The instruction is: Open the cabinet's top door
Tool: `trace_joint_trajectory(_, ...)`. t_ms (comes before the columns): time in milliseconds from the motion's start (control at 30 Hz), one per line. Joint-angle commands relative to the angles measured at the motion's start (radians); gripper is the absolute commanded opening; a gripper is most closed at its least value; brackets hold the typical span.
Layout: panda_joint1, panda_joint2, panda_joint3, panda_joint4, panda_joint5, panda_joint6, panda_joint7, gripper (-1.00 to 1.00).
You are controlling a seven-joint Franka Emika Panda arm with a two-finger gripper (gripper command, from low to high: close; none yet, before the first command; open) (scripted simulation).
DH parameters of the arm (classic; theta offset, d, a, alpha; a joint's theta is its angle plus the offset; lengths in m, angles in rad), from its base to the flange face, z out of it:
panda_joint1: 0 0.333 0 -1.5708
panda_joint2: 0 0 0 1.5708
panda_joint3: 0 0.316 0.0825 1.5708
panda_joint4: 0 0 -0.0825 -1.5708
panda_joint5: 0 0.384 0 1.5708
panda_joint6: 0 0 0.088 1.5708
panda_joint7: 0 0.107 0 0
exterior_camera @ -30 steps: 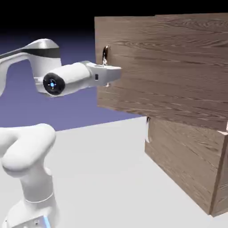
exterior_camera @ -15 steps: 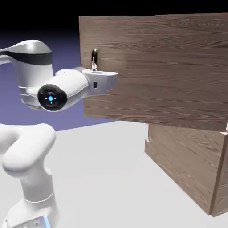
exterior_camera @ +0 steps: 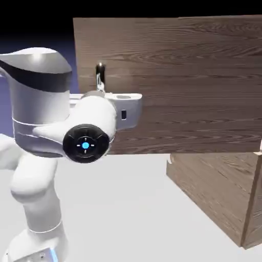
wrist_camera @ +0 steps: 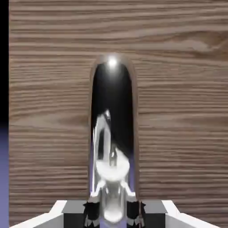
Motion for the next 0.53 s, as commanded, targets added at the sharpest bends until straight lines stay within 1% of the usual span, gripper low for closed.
trace_joint_trajectory(0,0.036,0.019,-0.034,0.036,-0.015,-0.026,-0.005,-1.00)
trace_joint_trajectory(233,0.290,0.102,-0.252,0.262,-0.091,-0.179,-0.022,-1.00)
trace_joint_trajectory(500,0.580,0.099,-0.461,0.499,-0.149,-0.309,0.011,-1.00)
